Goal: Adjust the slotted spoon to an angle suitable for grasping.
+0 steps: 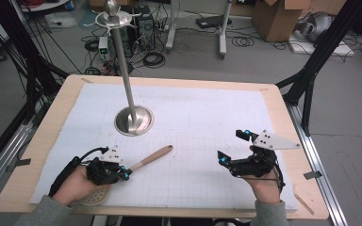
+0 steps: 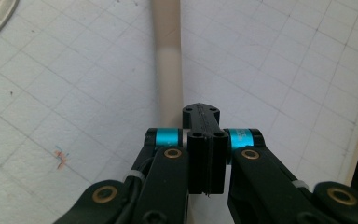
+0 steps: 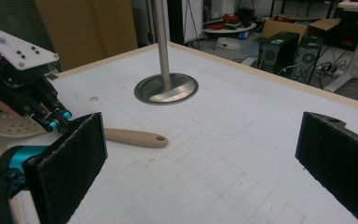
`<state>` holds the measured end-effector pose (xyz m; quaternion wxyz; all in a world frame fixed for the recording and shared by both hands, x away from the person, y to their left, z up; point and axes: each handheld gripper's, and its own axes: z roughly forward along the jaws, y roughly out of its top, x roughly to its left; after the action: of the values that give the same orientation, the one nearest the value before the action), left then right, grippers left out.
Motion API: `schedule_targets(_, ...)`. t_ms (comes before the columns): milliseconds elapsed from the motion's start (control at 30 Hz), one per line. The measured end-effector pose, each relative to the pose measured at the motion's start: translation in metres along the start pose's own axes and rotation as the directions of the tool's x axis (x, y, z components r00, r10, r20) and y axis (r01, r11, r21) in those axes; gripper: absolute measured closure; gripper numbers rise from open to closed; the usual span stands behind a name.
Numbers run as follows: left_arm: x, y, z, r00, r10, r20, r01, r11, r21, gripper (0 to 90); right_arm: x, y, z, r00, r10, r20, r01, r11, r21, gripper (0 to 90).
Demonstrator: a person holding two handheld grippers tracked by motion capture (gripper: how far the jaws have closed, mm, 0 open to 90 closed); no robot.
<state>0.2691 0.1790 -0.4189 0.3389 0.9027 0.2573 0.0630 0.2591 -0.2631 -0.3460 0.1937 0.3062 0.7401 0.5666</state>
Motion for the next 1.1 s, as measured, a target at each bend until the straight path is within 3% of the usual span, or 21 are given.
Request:
schedule_targets(200, -0.004, 0.001, 0.004, 0.9999, 0.011, 0.000, -0.011, 0.9990, 0.044, 89.5, 0.001, 0.000, 0.001, 1.0000, -0.002, -0.003, 0.002, 1.000, 0.001, 0.9)
schedule_targets(300, -0.006, -0.001, 0.006, 0.9996, 0.021, -0.020, -0.020, 0.9978, 0.063, 89.5, 0.001, 0.000, 0.000, 1.0000, 0.003, -0.002, -0.003, 1.000, 0.003, 0.9)
schedule_targets(500, 0.001, -0.005, 0.002, 0.9997, 0.006, -0.024, -0.005, 0.9980, 0.062, 89.5, 0.000, 0.000, 0.000, 1.0000, 0.001, -0.001, -0.001, 1.000, 0.002, 0.9)
schedule_targets(800, 0.006, -0.011, -0.007, 0.9992, 0.032, -0.025, -0.030, 0.9946, 0.100, 89.5, 0.001, -0.002, 0.001, 1.0000, 0.004, 0.000, -0.004, 1.000, 0.011, 0.9)
schedule_targets(967, 0.009, -0.016, -0.012, 0.9992, 0.021, -0.035, -0.018, 0.9944, 0.104, 89.5, 0.001, -0.002, 0.002, 1.0000, 0.004, -0.001, -0.004, 1.000, 0.013, 0.9)
schedule_targets(1067, 0.008, -0.015, -0.011, 0.9995, -0.007, -0.031, 0.010, 0.9964, 0.085, 89.5, 0.001, -0.002, 0.003, 1.0000, -0.005, -0.001, 0.005, 1.000, 0.013, 0.9)
schedule_targets(1100, 0.009, -0.014, -0.012, 0.9998, 0.007, -0.018, -0.006, 0.9976, 0.069, 89.5, 0.001, -0.002, 0.003, 1.0000, 0.004, -0.004, -0.004, 1.000, 0.019, 0.9)
